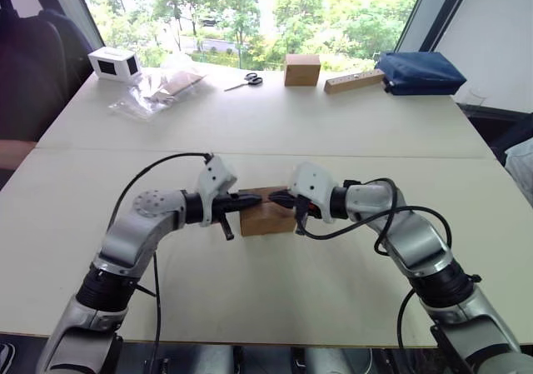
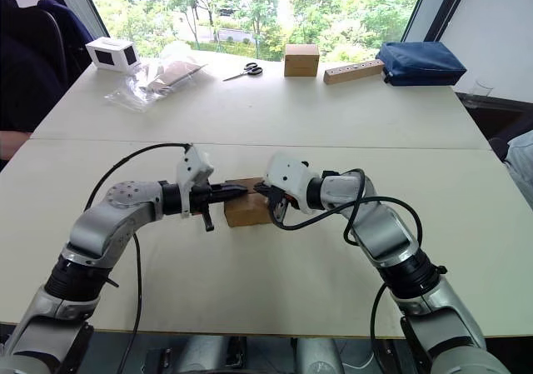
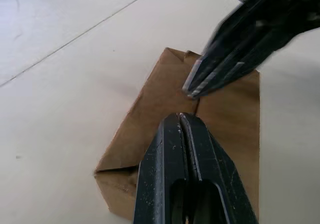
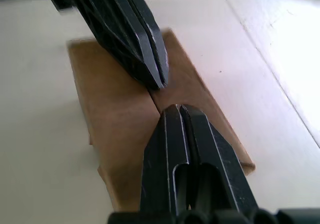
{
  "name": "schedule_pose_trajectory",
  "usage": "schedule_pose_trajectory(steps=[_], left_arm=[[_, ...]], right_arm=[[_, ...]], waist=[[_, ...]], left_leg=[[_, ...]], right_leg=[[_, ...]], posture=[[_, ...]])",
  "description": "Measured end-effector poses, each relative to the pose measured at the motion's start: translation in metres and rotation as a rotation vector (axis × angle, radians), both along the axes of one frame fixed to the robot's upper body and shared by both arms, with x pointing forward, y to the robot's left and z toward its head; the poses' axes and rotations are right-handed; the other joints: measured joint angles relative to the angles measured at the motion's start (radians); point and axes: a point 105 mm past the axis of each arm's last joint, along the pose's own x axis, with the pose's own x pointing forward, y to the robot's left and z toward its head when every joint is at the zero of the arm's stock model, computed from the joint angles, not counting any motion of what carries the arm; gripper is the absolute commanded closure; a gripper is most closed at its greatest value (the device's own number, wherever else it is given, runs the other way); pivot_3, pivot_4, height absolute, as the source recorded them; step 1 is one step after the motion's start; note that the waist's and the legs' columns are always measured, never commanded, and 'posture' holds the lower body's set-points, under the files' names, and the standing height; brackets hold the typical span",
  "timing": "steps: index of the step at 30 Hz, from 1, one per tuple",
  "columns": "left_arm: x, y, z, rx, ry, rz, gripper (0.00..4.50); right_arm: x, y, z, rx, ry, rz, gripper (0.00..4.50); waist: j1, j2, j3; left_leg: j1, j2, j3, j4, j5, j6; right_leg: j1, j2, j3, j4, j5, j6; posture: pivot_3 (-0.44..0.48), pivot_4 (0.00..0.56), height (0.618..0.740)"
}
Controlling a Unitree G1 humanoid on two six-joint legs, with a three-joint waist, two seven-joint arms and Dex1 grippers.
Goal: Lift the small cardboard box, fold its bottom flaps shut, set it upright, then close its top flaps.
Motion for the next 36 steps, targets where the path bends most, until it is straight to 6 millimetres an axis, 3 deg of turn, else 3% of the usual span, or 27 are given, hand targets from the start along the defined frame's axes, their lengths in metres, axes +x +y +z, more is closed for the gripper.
schedule_pose_trajectory(steps=[4, 6, 12, 17, 21, 24, 27, 36], left_arm=[[0.000, 0.022, 0.031, -0.150, -0.045, 0.113, 4.48], [-0.010, 0.041, 0.030, -0.153, 0.024, 0.102, 4.48], [-0.036, 0.079, 0.004, -0.147, 0.178, 0.142, 4.48], [-0.070, 0.090, -0.024, -0.074, 0.287, 0.119, 4.48], [-0.090, 0.098, -0.037, 0.002, 0.311, 0.120, 4.48], [-0.094, 0.103, -0.047, 0.045, 0.317, 0.148, 4.48], [-0.093, 0.102, -0.044, 0.047, 0.304, 0.156, 4.48], [-0.095, 0.098, -0.044, 0.006, 0.357, 0.143, 4.48]], right_arm=[[-0.009, -0.015, 0.030, 0.189, -0.007, -0.024, 4.50], [-0.015, -0.035, 0.037, 0.302, 0.046, -0.068, 4.50], [-0.039, -0.078, 0.010, 0.292, 0.202, -0.190, 4.50], [-0.065, -0.096, -0.017, 0.240, 0.348, -0.251, 4.50], [-0.074, -0.111, -0.028, 0.172, 0.400, -0.290, 4.50], [-0.079, -0.120, -0.034, 0.120, 0.423, -0.303, 4.50], [-0.082, -0.125, -0.039, 0.087, 0.437, -0.320, 4.50], [-0.078, -0.124, -0.042, 0.097, 0.426, -0.318, 4.50]], waist=[[0.000, 0.000, 0.000], [0.000, 0.000, 0.000], [0.000, 0.000, 0.000], [0.000, 0.000, 0.000], [0.001, 0.000, 0.000], [0.005, 0.000, 0.000], [0.009, 0.000, 0.000], [0.009, 0.000, 0.000]], left_leg=[[-0.001, 0.000, -0.001, 0.000, 0.000, 0.000], [0.000, 0.000, 0.000, 0.000, 0.000, 0.000], [0.001, 0.000, 0.000, -0.001, -0.001, 0.000], [0.001, 0.000, 0.001, -0.001, -0.001, 0.000], [0.002, 0.000, 0.001, -0.001, -0.001, 0.001], [0.001, 0.000, 0.001, -0.001, -0.001, 0.001], [0.001, 0.000, 0.001, -0.001, -0.001, 0.001], [0.001, 0.000, 0.001, -0.001, -0.001, 0.001]], right_leg=[[0.000, -0.001, 0.000, -0.001, 0.000, 0.000], [0.000, -0.002, -0.001, 0.000, 0.000, 0.000], [0.001, -0.003, -0.001, -0.001, -0.001, -0.002], [0.001, -0.003, 0.000, -0.001, -0.002, -0.004], [0.001, -0.004, 0.000, -0.002, -0.003, -0.005], [0.001, -0.004, 0.000, -0.002, -0.003, -0.006], [0.001, -0.004, 0.000, -0.003, -0.004, -0.006], [0.001, -0.003, 0.000, -0.003, -0.003, -0.006]], posture=[[0.000, 0.150, 0.740], [0.000, 0.150, 0.740], [0.000, 0.150, 0.740], [0.000, 0.150, 0.740], [0.000, 0.150, 0.740], [0.000, 0.150, 0.740], [0.000, 0.150, 0.740], [0.000, 0.150, 0.740]])
